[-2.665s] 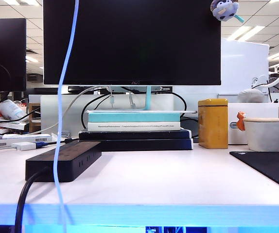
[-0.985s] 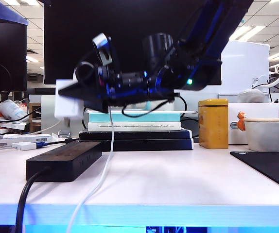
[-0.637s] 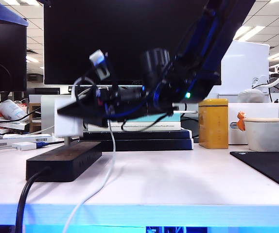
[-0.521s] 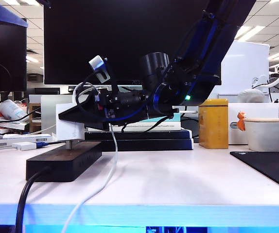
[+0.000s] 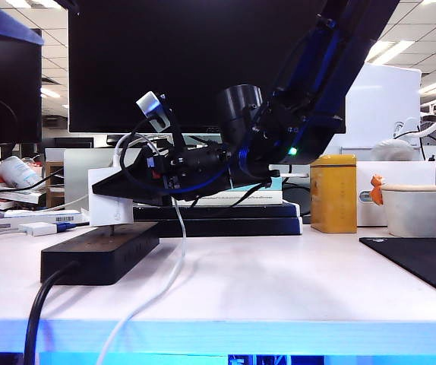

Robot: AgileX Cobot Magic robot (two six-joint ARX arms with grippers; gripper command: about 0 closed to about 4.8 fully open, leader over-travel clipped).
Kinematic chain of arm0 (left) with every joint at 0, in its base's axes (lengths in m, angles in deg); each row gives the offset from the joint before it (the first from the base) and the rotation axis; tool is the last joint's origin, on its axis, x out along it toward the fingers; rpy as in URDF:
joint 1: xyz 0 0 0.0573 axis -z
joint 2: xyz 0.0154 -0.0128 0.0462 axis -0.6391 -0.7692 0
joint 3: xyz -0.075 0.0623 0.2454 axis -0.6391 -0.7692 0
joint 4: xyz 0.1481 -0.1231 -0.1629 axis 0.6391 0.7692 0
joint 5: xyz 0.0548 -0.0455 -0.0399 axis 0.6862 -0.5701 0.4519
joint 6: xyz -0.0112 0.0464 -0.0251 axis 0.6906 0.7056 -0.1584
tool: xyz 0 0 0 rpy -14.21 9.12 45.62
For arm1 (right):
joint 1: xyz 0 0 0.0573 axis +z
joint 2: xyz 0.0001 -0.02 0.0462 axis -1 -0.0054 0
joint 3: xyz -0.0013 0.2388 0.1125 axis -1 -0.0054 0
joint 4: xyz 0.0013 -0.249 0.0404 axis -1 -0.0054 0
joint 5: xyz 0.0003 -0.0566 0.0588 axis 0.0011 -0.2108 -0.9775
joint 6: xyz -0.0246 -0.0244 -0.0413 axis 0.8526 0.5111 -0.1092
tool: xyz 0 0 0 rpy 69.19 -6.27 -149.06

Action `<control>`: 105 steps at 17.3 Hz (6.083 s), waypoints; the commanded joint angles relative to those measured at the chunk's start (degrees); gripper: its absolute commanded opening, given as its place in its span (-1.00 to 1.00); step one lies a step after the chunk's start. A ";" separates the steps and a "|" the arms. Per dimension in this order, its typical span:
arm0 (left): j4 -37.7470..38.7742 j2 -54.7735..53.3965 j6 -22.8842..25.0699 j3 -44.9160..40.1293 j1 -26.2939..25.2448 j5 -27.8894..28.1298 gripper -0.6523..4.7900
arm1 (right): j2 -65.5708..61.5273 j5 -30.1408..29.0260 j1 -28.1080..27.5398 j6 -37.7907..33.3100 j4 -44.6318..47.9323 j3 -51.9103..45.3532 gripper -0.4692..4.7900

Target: Plug the white charger into the left socket.

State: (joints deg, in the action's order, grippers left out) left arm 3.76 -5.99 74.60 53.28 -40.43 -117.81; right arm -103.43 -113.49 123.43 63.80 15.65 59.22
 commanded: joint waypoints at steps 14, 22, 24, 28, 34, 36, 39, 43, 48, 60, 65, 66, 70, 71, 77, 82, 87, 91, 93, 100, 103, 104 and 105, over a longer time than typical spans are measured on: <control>15.98 -15.85 3.43 0.00 8.33 0.70 -0.78 | 0.24 -0.31 0.22 3.15 -2.21 -0.11 -0.14; 18.40 -16.52 4.09 0.00 13.05 6.16 -0.78 | 0.24 0.11 0.26 3.10 -3.93 -0.11 -0.16; 19.61 -17.35 4.11 0.00 13.07 6.14 -0.78 | 0.26 0.11 0.26 3.08 -4.28 -0.11 -0.16; 21.86 -19.10 5.44 -0.15 13.51 6.40 -0.78 | 0.26 0.13 0.20 3.10 -5.90 -0.11 -0.16; 25.20 -19.50 6.67 -0.15 15.17 7.58 -0.78 | 0.26 -0.09 0.26 3.61 -10.01 -0.11 -0.18; 26.64 -19.50 6.80 -0.15 15.17 11.56 -0.78 | 0.26 -0.48 0.83 3.61 -10.08 -0.11 -0.18; 28.00 -19.67 6.99 -0.15 15.17 12.52 -0.78 | 0.24 0.02 1.75 4.50 -11.37 -0.11 -0.19; 29.90 -19.76 8.20 -0.15 15.17 12.33 -0.78 | 0.24 0.85 1.95 6.21 -16.63 -0.11 -0.19; 30.67 -20.39 8.22 -0.15 15.19 12.28 -0.78 | 0.24 2.10 1.97 8.57 -19.30 -0.13 -0.20; 34.62 -24.59 10.19 -0.13 15.21 12.44 -0.78 | 0.24 4.61 3.82 9.16 -16.66 -1.29 -0.23; 36.04 -24.04 10.95 0.28 15.12 14.71 -0.78 | 0.31 3.89 4.07 8.33 -11.78 -1.07 -0.27; 36.39 -23.91 10.95 0.87 15.10 15.61 -0.78 | 0.33 3.34 4.07 7.91 -10.80 -1.05 -0.27; 38.97 -23.50 10.97 4.76 15.02 16.98 -0.78 | 0.66 3.34 4.07 6.64 -9.25 -1.05 -0.27; 39.76 -23.28 10.99 5.81 15.02 18.12 -0.78 | 0.79 3.30 4.07 6.60 -8.83 -1.05 -0.27; 41.31 -21.35 10.97 7.45 15.02 21.75 -0.78 | 1.05 2.29 4.07 4.04 -4.28 -0.61 -0.28; 42.66 -21.35 11.50 7.43 14.99 24.24 -0.78 | 1.05 0.98 4.07 2.10 -4.22 2.51 -0.28; 45.13 -21.35 11.96 7.43 14.97 29.31 -0.78 | 1.05 0.59 5.27 2.05 -4.00 2.54 -0.28; 45.31 -21.38 12.02 7.41 14.97 29.24 -0.78 | 1.03 0.57 5.75 2.03 -4.33 2.51 -0.28; 45.35 -21.38 12.02 7.41 14.97 28.76 -0.78 | 1.03 0.68 5.90 2.45 -5.40 2.51 -0.28; 43.54 -21.38 12.09 7.41 14.97 16.81 -0.78 | 0.98 2.08 5.29 4.90 -8.90 2.51 -0.28; 43.78 -21.38 12.48 7.41 14.99 15.85 -0.78 | 0.98 2.01 5.20 5.60 -9.92 2.51 -0.28; 44.06 -21.38 12.70 7.41 14.99 15.93 -0.78 | 0.98 2.05 5.20 5.68 -10.14 2.51 -0.28; 44.50 -21.38 12.94 7.41 14.99 15.96 -0.78 | 0.98 2.05 5.20 5.68 -10.25 2.51 -0.28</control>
State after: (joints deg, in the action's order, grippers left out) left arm 41.90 -26.07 86.69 62.14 -26.03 -101.57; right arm -102.55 -110.48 128.02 69.79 6.87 61.71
